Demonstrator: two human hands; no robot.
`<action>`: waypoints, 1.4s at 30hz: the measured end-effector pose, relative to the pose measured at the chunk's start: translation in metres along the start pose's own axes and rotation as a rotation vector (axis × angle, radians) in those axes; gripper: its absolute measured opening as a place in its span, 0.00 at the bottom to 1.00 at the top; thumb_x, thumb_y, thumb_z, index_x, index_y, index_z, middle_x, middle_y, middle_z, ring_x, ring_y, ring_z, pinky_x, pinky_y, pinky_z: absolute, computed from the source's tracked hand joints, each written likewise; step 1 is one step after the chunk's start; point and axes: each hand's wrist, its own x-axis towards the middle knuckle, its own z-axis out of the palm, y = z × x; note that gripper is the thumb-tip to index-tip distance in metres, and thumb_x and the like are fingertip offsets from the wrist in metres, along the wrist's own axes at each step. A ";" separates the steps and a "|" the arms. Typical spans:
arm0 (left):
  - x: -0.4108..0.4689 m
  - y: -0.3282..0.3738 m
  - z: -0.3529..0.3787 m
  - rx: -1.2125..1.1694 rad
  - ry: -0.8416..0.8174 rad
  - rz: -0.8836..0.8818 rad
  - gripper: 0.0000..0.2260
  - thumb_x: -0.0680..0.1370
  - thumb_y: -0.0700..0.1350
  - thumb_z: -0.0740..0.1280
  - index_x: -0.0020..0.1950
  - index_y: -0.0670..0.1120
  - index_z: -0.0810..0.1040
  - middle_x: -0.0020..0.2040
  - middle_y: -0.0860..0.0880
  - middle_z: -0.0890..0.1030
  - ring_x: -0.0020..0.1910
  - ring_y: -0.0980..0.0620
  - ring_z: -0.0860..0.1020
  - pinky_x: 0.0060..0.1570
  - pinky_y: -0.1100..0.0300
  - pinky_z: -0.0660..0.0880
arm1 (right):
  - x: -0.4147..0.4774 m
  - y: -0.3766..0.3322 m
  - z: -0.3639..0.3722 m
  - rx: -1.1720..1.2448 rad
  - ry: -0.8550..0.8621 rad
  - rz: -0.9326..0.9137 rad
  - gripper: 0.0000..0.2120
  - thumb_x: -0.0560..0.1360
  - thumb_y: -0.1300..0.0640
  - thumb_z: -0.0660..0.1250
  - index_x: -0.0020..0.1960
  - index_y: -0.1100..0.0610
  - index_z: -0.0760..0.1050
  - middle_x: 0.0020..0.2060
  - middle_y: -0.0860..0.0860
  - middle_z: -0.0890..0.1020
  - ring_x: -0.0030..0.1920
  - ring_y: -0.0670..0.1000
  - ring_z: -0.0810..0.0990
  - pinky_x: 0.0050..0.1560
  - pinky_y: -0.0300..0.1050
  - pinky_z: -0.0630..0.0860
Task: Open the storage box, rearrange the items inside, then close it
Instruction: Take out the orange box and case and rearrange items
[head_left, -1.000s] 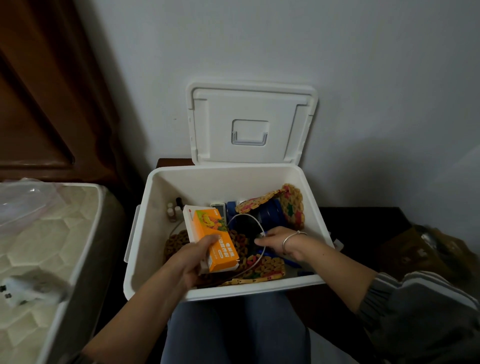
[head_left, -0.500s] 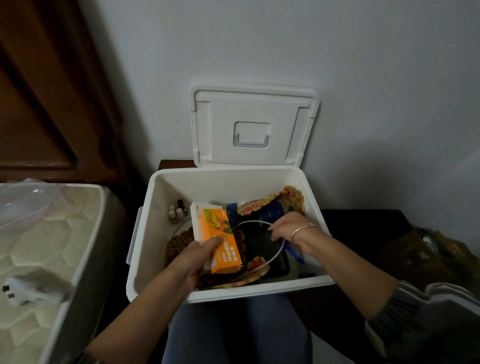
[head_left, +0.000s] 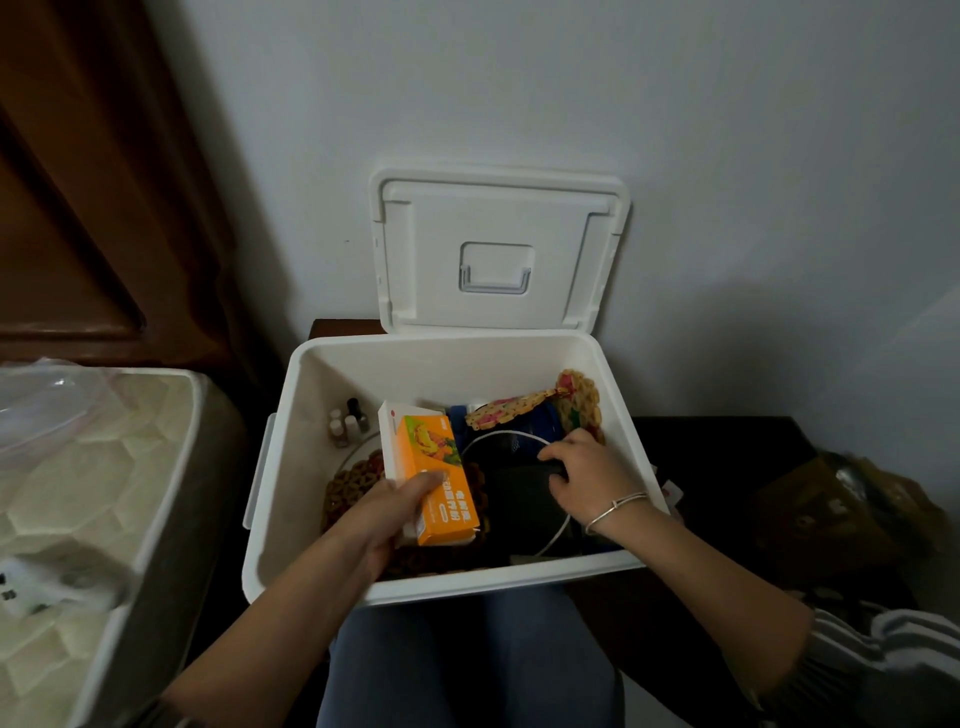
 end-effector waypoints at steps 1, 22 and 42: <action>0.001 0.000 0.000 0.005 -0.002 0.002 0.23 0.76 0.48 0.71 0.68 0.44 0.71 0.51 0.44 0.84 0.46 0.48 0.83 0.37 0.56 0.78 | 0.000 -0.001 0.000 -0.023 -0.036 0.026 0.19 0.76 0.56 0.66 0.66 0.58 0.72 0.62 0.54 0.68 0.57 0.52 0.75 0.58 0.38 0.69; 0.002 -0.003 -0.008 -0.124 0.011 0.236 0.16 0.78 0.50 0.67 0.65 0.50 0.75 0.51 0.48 0.86 0.48 0.48 0.85 0.45 0.54 0.80 | -0.047 -0.017 -0.046 0.088 0.421 -0.044 0.06 0.70 0.53 0.72 0.44 0.53 0.77 0.42 0.45 0.74 0.47 0.49 0.75 0.47 0.40 0.67; -0.019 0.004 0.002 -0.071 -0.121 0.411 0.12 0.82 0.54 0.56 0.66 0.62 0.69 0.52 0.55 0.85 0.47 0.55 0.84 0.35 0.65 0.79 | -0.030 -0.033 -0.029 1.375 0.477 0.302 0.10 0.78 0.55 0.64 0.51 0.61 0.77 0.49 0.58 0.83 0.51 0.55 0.81 0.52 0.51 0.79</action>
